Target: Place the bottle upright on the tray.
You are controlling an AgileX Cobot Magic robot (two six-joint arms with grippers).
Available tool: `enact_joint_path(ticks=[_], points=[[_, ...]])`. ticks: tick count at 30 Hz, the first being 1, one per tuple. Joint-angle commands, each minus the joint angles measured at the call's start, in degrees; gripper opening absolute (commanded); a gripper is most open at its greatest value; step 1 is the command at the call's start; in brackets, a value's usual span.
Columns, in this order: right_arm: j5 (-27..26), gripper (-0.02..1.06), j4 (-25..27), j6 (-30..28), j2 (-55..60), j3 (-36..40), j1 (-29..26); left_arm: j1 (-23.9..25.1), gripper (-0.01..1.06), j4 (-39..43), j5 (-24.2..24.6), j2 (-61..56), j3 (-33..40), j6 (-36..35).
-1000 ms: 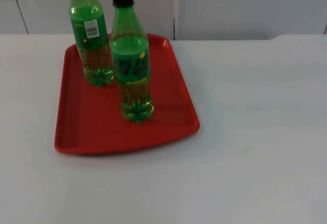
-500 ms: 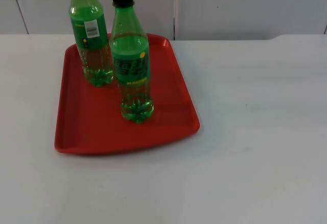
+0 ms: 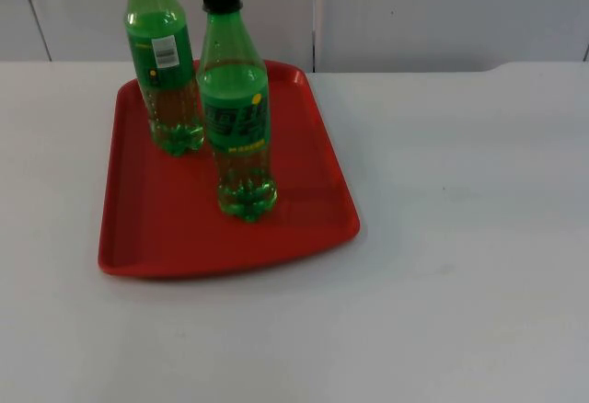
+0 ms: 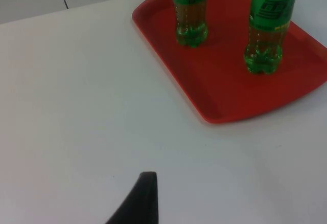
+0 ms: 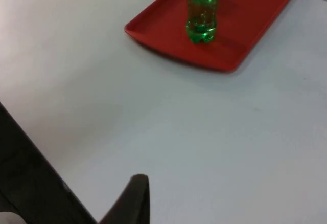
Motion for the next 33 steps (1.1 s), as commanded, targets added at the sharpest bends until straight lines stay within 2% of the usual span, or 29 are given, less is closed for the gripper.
enact_joint_path(ticks=[1, 27, 33], points=[[-0.51, 1.05, -2.19, 0.24, -0.12, 0.11, -0.17, -0.18, 1.05, 0.12, -0.43, -0.15, 0.28, -0.09], [-0.50, 1.05, -2.92, 0.47, -0.12, 0.11, -0.30, -0.18, 1.05, 0.12, -0.43, -0.15, 0.28, -0.09], [-0.50, 1.05, -2.92, 0.47, -0.12, 0.11, -5.79, -0.18, 1.05, 0.12, -0.43, -0.15, 0.28, -0.09]])
